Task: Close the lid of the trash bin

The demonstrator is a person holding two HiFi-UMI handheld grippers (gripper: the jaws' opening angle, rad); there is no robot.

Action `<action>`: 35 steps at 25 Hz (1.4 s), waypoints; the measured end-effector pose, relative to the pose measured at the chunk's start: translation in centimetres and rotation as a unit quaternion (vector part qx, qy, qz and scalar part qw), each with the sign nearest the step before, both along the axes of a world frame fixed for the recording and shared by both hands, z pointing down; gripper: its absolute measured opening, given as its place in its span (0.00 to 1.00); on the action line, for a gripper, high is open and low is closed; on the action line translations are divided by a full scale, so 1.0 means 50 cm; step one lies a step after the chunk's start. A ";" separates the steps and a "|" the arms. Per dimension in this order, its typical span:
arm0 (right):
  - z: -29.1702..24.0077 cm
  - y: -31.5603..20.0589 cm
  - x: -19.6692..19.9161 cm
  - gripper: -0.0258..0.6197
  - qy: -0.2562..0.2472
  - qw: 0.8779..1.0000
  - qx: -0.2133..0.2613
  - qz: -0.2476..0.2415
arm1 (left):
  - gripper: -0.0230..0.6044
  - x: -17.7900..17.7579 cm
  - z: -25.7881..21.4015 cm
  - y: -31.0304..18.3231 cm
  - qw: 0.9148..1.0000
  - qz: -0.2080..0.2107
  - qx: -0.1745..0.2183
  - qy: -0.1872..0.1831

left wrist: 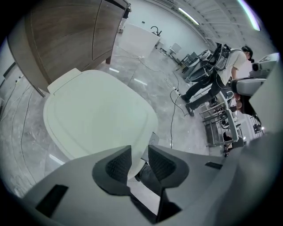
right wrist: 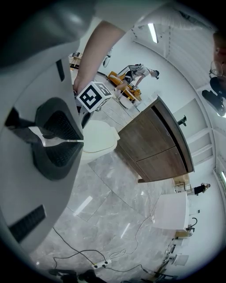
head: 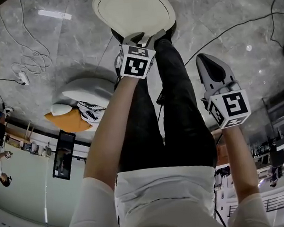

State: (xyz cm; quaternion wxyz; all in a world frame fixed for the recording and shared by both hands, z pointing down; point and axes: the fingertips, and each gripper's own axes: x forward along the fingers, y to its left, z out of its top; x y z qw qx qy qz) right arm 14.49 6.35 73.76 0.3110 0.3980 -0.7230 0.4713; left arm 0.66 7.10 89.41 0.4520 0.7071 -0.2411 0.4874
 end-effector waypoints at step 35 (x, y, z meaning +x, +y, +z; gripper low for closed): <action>-0.129 -0.025 -0.009 0.09 0.009 0.998 0.060 -0.024 | 0.20 -0.016 -0.153 -0.021 0.997 -0.064 0.045 0.018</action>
